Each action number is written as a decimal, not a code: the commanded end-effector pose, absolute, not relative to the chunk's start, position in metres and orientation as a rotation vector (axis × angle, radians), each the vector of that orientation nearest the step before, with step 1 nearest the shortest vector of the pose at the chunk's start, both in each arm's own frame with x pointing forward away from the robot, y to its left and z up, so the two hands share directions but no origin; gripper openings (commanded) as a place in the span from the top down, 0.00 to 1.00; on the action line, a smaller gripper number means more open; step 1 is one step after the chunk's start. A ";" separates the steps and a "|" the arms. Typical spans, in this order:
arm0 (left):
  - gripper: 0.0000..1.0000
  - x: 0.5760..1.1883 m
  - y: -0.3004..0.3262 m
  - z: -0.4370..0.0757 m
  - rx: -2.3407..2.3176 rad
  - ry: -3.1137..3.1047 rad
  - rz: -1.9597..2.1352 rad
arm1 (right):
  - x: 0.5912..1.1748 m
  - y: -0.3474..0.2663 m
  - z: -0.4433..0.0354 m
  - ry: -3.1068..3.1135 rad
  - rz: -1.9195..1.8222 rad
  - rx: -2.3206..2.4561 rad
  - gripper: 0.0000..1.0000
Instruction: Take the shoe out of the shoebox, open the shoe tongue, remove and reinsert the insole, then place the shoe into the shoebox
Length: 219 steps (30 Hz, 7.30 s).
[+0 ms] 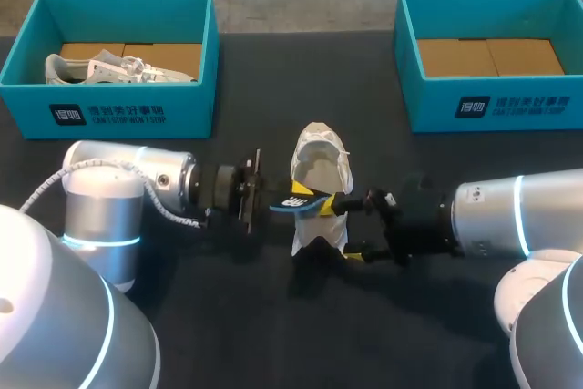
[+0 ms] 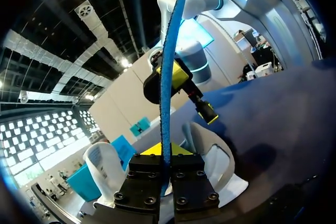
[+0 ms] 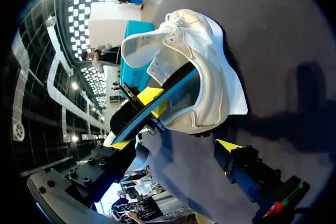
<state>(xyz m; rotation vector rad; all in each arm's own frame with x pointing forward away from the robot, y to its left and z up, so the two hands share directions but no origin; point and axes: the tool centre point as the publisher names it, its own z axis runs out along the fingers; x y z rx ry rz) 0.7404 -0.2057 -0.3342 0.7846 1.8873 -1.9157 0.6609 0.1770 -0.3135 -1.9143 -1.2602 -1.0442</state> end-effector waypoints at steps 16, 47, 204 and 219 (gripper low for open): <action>1.00 0.759 -0.219 -0.349 0.787 1.891 -1.853 | 0.661 0.181 -0.311 -1.281 -1.010 -1.950 0.00; 0.80 0.752 -0.210 -0.340 0.782 1.901 -1.847 | 0.661 0.181 -0.311 -1.281 -1.010 -1.950 0.00; 1.00 0.734 -0.209 -0.342 0.805 1.988 -1.575 | 0.661 0.181 -0.311 -1.281 -1.010 -1.950 0.00; 1.00 0.750 -0.216 -0.349 0.821 1.984 -1.540 | 0.661 0.181 -0.311 -1.281 -1.010 -1.950 0.00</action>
